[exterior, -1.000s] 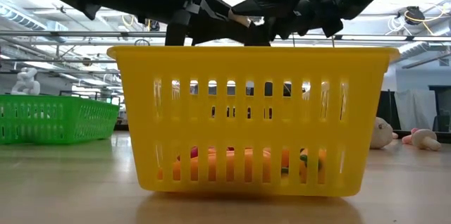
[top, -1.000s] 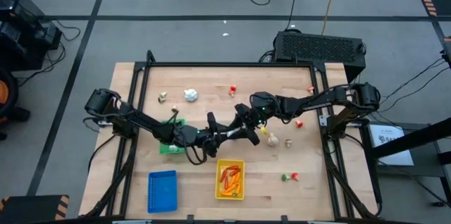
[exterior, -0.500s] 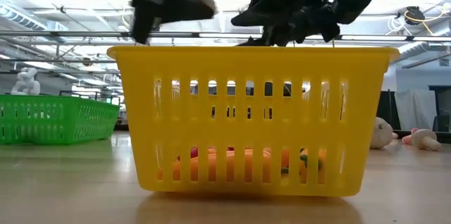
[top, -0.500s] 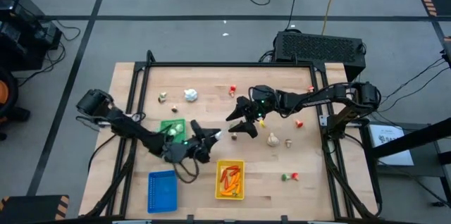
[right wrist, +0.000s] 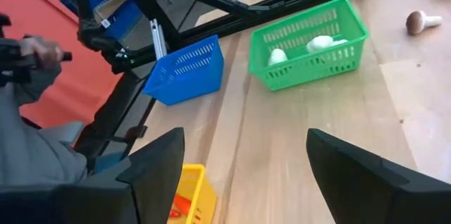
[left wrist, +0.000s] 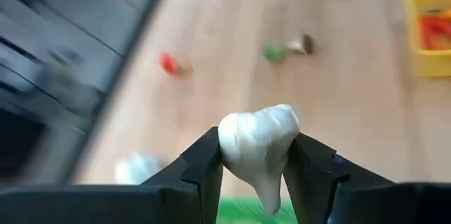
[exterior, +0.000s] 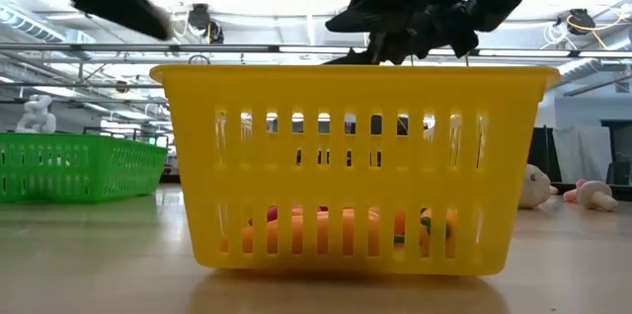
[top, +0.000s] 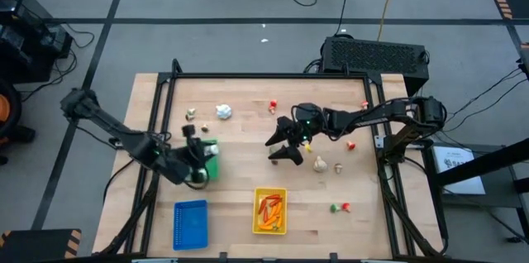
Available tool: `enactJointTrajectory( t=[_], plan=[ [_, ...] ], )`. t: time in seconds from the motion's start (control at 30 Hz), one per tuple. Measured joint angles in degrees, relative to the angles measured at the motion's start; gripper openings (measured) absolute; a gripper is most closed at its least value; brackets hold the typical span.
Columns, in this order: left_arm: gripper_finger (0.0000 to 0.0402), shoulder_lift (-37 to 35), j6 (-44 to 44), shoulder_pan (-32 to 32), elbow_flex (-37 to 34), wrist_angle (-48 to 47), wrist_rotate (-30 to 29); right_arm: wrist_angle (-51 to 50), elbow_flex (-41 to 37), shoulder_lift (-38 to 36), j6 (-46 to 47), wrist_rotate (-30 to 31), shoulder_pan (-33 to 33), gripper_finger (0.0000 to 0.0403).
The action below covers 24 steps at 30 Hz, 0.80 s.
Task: Sort produce into baskets
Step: Put the garlic into the green basket
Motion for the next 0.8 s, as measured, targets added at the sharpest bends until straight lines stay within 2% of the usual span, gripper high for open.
enactJointTrajectory(
  t=[0.13,0.33,0.57,0.8],
  plan=[
    [0.0132,-4.16,-10.79,0.0,0.0,-8.62,9.45,-0.01,0.0,0.0,-0.29,0.05,0.47,0.0288],
    [0.0132,-4.32,-21.88,0.0,-0.05,-18.54,17.68,0.17,0.0,0.0,-1.88,2.03,1.61,0.0288],
    [0.0132,-3.1,-25.38,0.66,-0.55,-19.96,19.16,0.67,-0.02,-0.02,-4.53,9.36,3.99,0.0288],
    [0.0132,-0.6,-25.74,5.66,-0.59,-22.88,19.97,0.42,-0.02,-0.02,-4.72,10.21,4.94,0.0288]
  ],
)
